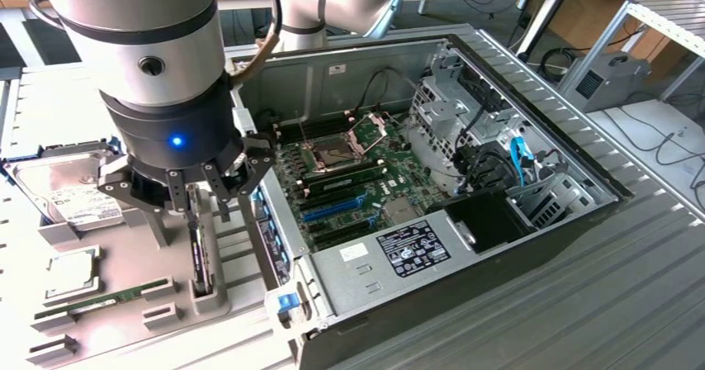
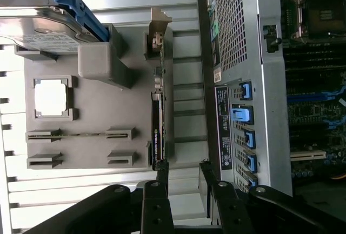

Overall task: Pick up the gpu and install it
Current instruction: 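Pick up the gpu and move the gpu toward the slot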

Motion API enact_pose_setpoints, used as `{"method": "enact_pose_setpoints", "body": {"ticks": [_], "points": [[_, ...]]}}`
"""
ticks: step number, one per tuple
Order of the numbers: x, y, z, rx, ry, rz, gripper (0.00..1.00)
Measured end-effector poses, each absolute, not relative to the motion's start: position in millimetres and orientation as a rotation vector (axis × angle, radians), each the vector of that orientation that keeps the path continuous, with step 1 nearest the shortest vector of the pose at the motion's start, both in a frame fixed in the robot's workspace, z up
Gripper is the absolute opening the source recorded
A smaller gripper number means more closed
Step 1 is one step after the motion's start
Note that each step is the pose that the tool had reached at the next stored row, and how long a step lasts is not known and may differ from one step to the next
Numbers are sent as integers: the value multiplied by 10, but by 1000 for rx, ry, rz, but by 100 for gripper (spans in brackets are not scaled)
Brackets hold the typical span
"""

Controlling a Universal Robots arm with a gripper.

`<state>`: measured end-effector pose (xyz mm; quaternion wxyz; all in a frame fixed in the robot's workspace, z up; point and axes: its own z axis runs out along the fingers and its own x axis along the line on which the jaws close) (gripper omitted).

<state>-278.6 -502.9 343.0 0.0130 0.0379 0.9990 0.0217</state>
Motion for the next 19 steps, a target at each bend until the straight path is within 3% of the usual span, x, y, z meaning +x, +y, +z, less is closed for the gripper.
{"method": "enact_pose_setpoints", "body": {"ticks": [19], "points": [[-2786, -5029, 3240, 118, 3113, 68, 36]]}}
